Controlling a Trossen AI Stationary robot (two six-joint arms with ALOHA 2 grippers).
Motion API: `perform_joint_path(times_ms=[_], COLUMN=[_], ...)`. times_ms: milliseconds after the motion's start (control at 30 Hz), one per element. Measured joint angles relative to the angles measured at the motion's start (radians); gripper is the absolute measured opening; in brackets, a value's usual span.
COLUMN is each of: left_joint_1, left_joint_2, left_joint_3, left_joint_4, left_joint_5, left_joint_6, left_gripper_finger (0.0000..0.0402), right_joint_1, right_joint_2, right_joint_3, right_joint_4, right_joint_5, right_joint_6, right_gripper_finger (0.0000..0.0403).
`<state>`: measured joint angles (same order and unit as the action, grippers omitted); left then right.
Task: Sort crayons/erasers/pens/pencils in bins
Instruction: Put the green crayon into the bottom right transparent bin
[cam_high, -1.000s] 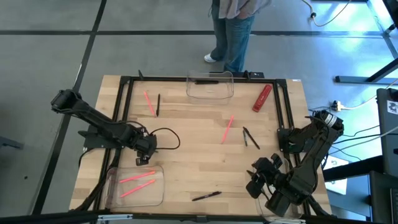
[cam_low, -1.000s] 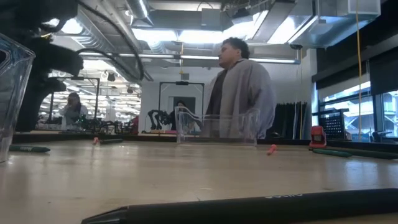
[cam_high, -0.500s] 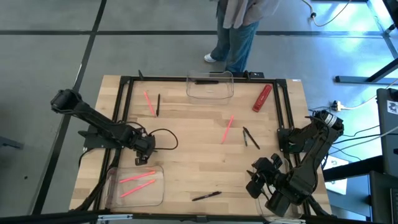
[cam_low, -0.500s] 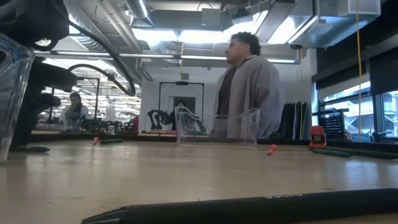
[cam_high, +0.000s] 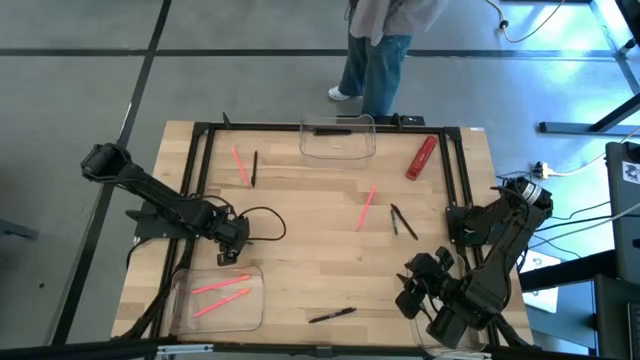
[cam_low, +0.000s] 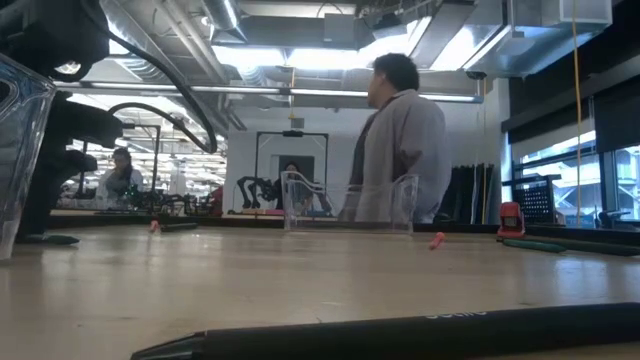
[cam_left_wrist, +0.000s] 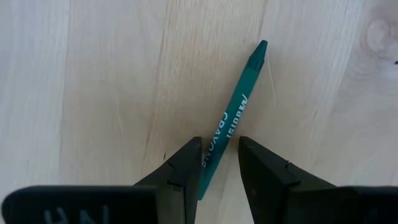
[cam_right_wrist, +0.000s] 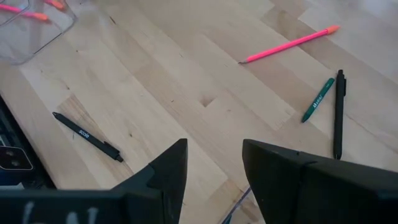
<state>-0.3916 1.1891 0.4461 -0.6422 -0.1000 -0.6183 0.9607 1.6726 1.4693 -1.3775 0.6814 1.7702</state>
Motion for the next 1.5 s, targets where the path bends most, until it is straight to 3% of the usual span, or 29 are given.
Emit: perform_joint_path(times_ms=[300,633,867,1300,1500], left_joint_1=[-0.001,0.000,0.001,0.000,0.000], left_joint_2=[0.001,0.003,0.026,0.070,0.070], left_joint_3=[0.000,-0.003,-0.001,0.006,0.006], left_joint_4=[-0.016,-0.026,-0.029,-0.020,-0.015], left_joint_5=[-0.031,-0.187,-0.192,-0.182,-0.180], left_joint_6=[0.004,-0.001,0.000,0.000,-0.001], left_gripper_finger=[0.0101,0.0101,0.0099,0.0009,0.0008], right_joint_1=[0.000,0.000,0.000,0.000,0.000], right_joint_2=[0.000,0.000,0.000,0.000,0.000], right_joint_3=[0.000,0.000,0.000,0.000,0.000], right_joint_4=[0.001,0.006,0.017,0.026,0.026], right_joint_5=[0.000,-0.001,-0.001,-0.001,-0.001], right_joint_6=[0.001,0.001,0.001,0.001,0.001], right_gripper_finger=[0.0156,0.0156,0.0156,0.0156,0.0156])
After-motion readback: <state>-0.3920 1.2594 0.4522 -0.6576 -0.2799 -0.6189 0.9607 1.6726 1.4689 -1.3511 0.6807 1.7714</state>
